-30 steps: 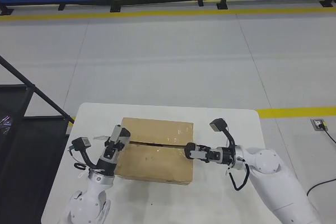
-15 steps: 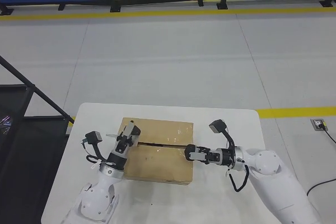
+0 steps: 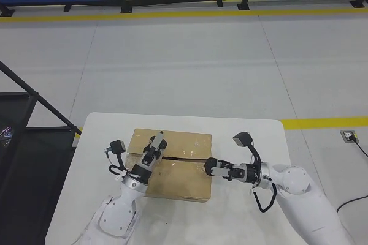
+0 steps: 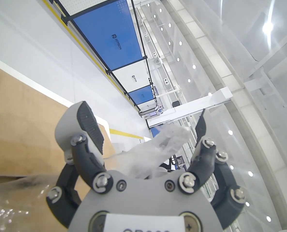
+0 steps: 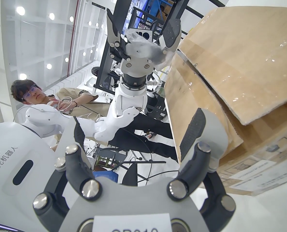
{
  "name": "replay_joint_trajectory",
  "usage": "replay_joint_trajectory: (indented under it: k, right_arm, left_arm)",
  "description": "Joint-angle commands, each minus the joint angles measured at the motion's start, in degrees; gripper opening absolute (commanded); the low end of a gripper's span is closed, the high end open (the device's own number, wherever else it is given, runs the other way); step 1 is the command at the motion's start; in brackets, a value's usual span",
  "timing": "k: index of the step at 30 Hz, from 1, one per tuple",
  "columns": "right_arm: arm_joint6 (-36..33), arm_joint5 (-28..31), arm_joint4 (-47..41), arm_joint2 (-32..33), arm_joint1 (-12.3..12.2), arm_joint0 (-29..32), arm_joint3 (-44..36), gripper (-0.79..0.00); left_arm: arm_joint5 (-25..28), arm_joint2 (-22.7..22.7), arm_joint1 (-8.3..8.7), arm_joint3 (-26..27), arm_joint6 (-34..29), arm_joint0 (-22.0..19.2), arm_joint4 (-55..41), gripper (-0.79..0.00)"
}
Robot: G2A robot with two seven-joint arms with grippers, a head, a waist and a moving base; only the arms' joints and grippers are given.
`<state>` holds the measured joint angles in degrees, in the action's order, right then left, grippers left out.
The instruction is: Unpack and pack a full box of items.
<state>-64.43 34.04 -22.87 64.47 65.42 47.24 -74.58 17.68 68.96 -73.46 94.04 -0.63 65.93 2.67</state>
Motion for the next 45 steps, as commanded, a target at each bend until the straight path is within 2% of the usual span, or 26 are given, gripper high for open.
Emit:
replay_joint_trajectory:
  k: [1, 14, 18, 23, 26, 30, 33, 36, 39, 45]
  right_arm:
    - [-0.18, 0.14, -0.11, 0.44, -0.16, 0.51, -0.36, 0.000]
    - [-0.15, 2.90, -1.00, 2.43, -0.89, 3.01, -1.50, 0.000]
    - [-1.34, 3.30, -0.62, 1.92, -0.97, 3.05, -2.92, 0.000]
    - [0.00, 5.41, 7.95, 0.89, -1.05, 2.95, -7.65, 0.000]
    - [6.65, 3.75, 16.37, 1.50, -1.10, 4.39, -11.44, 0.000]
    - [6.65, 3.75, 16.37, 1.50, -1.10, 4.39, -11.44, 0.000]
    - [6.65, 3.75, 16.37, 1.50, -1.10, 4.39, -11.44, 0.000]
    - [6.55, 5.54, 20.57, -0.94, -0.86, 4.26, -14.06, 0.000]
    - [7.86, 5.34, 28.01, -4.47, -0.25, 2.76, -16.37, 0.000]
    - [17.23, -2.53, 44.11, -12.81, 2.05, -0.91, -18.50, 0.000]
  left_arm:
    - [-0.17, -0.72, -0.20, -0.51, 0.04, -0.38, 0.39, 0.000]
    - [-0.14, -4.04, -1.46, -3.85, 0.38, -2.20, 2.43, 0.000]
    - [1.40, -2.88, -1.46, -1.53, 0.62, -1.19, 1.94, 0.000]
    - [4.14, 3.27, -0.50, 7.10, -1.54, 4.00, -0.54, 0.000]
    - [6.16, 9.51, 0.36, 12.28, -3.13, 8.61, -1.77, 0.000]
    - [10.33, 19.27, 1.57, 15.98, -7.26, 16.24, -4.61, 0.000]
    - [13.03, 25.79, 2.42, 14.96, -12.67, 21.17, -7.22, 0.000]
    - [14.17, 29.24, 2.91, 11.59, -16.72, 23.31, -11.22, 0.000]
    - [14.69, 29.84, 3.11, 8.34, -18.97, 23.11, -13.08, 0.000]
    - [15.38, 28.32, 3.10, 5.11, -20.66, 21.27, -16.04, 0.000]
